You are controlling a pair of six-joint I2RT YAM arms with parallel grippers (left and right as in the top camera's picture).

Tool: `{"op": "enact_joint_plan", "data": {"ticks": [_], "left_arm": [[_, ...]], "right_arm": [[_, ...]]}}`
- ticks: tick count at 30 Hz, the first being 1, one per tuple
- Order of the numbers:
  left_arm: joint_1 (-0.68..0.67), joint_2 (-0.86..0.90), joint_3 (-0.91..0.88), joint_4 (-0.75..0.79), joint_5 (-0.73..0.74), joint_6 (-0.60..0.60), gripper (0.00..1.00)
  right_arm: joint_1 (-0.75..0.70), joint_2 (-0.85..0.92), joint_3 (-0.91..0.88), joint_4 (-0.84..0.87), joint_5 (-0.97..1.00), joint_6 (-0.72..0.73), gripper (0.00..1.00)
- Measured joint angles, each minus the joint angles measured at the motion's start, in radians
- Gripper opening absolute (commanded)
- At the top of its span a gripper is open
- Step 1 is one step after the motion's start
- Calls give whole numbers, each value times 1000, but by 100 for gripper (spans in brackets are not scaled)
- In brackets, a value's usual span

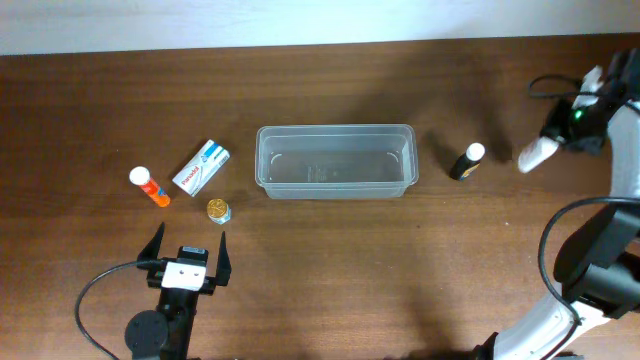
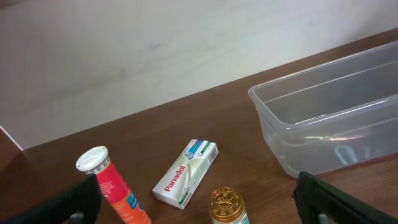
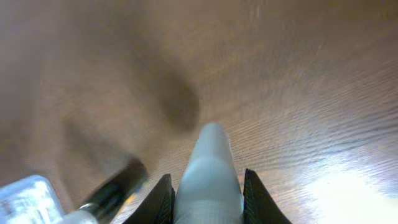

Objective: Pack container
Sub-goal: 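Lift the white spray bottle and lower it into the container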

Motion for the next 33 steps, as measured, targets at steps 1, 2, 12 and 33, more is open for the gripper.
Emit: {"op": "enact_joint_plan", "data": {"ticks": [1,2,12,33], "left_arm": [[0,0,0,0,0,0,99],[0,0,0,0,0,0,99],[0,0,0,0,0,0,99],[0,0,0,0,0,0,99]], "right_arm": [[1,-3,27,-13,0,0,20],[3,-8,62,-36,0,0,20],[182,-95,285,-150,0,0,21],[694,-90,292,-220,101,146,22]]}}
